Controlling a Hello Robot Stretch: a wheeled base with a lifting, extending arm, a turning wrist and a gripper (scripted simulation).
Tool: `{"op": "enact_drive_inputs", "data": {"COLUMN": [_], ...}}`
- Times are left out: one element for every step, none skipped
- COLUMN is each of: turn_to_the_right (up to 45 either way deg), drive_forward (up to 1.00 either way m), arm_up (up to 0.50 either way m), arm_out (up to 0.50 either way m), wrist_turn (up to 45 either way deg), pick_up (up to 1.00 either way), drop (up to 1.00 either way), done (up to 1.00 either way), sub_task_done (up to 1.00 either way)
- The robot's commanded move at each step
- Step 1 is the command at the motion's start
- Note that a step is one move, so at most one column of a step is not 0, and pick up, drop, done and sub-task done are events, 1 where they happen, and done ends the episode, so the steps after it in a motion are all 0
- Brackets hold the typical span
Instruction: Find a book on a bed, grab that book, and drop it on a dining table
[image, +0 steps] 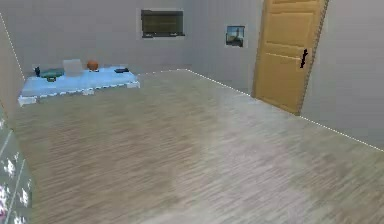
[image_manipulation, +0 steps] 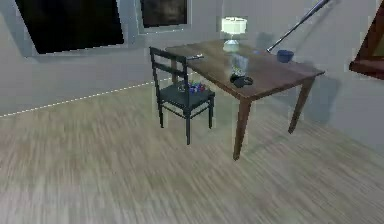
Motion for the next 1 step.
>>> {"op": "enact_drive_inputs", "data": {"turn_to_the_right": [-24.0], "drive_forward": [0.00], "arm_up": [0.00], "arm_out": [0.00], "wrist_turn": [0.0], "pick_up": [0.00], "drop": [0.00], "done": [0.00], "sub_task_done": [0.00]}}
